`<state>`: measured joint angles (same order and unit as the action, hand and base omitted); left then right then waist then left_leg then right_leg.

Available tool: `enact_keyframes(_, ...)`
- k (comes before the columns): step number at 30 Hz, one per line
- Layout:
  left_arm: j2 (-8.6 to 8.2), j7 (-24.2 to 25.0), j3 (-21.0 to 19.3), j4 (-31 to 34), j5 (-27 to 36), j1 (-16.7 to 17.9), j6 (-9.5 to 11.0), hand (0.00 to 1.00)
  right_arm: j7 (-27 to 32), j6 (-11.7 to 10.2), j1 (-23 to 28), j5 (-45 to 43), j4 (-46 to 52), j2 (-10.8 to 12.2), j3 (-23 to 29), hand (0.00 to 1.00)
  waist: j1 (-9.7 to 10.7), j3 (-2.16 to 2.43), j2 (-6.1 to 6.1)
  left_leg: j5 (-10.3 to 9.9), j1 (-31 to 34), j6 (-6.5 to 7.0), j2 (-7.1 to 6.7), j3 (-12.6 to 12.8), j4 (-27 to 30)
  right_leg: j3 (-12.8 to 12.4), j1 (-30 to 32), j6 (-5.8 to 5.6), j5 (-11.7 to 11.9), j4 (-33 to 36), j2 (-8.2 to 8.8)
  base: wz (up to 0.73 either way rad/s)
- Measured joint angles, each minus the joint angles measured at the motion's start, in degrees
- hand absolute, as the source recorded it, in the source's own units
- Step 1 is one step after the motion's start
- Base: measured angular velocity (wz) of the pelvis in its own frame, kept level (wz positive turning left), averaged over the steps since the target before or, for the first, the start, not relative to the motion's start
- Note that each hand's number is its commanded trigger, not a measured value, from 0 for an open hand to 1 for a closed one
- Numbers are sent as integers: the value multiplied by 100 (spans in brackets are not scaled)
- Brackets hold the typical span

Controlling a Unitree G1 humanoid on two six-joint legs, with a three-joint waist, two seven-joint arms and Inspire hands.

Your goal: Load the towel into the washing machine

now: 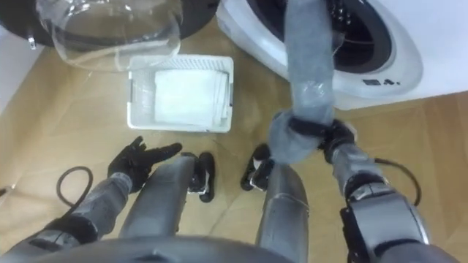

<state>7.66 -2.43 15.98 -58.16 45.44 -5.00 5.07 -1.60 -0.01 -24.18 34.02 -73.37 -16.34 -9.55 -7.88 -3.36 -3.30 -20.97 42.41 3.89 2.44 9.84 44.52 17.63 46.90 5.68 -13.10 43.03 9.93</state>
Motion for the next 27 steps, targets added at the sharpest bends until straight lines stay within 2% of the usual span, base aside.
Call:
enact_keyframes(3,-1,-77,-4,13,-2,17,-20,0,71,36,-121,166,-5,-182,93,100,-22,-1,-19,-1,-3,3,-10,-4,26,-1,-4,1,-1,37,15,0)
enact_keyframes(8,64,-89,-4,241,6,225,-90,0,260,175,-289,688,-4,-424,250,100,1,-2,-135,4,-1,1,-24,-9,43,-19,18,25,-24,98,29,2)
enact_keyframes(10,121,-116,-22,414,-1,321,-154,0,301,375,-342,1058,-7,-435,252,100,19,-2,-234,1,12,-2,-42,-21,89,-12,32,29,-86,193,72,10)
enact_keyframes(14,147,-122,-41,488,-15,340,-156,0,373,608,-493,1625,-7,-450,309,100,-6,-4,-266,-3,53,5,-58,-40,123,16,51,28,-84,218,106,5)
enact_keyframes(15,191,-158,-42,550,-9,368,-154,0,407,690,-563,1828,-4,-457,319,100,-1,-5,-323,6,86,20,-106,-29,121,-8,128,18,-94,286,158,7)
enact_keyframes(18,292,-241,-104,687,-10,421,-162,0,524,965,-819,2275,28,-508,407,100,15,-9,-465,33,243,64,-123,42,161,-35,314,18,-97,369,224,4)
enact_keyframes(19,307,-247,-149,763,-11,483,-175,0,553,1059,-889,2345,40,-522,408,78,42,-8,-486,31,267,68,-120,51,184,-39,335,18,-98,384,229,0)
enact_keyframes(20,320,-266,-227,918,-16,595,-199,0,616,1230,-1000,2534,79,-566,408,5,93,-8,-511,25,304,78,-116,55,219,-32,353,15,-97,399,240,0)
enact_keyframes(21,318,-317,-271,1012,-77,664,-211,0,690,1378,-1075,2731,88,-602,407,0,107,-11,-545,17,305,94,-117,71,240,-32,357,7,-100,422,258,4)
enact_keyframes(22,314,-351,-310,1099,-178,721,-220,0,761,1488,-1129,2912,88,-605,406,0,125,-12,-565,8,310,108,-118,82,268,-31,359,-4,-106,449,275,3)
enact_keyframes(26,282,-471,-573,1210,-296,738,-227,0,1010,1549,-1184,3407,297,-606,588,0,206,-12,-567,-10,423,168,-133,105,358,-10,454,-37,-111,522,339,7)
enact_keyframes(27,280,-555,-720,1211,-298,770,-227,0,1196,1677,-1232,3547,479,-606,704,0,322,-10,-572,-11,445,190,-172,105,384,-21,492,-58,-126,592,392,8)
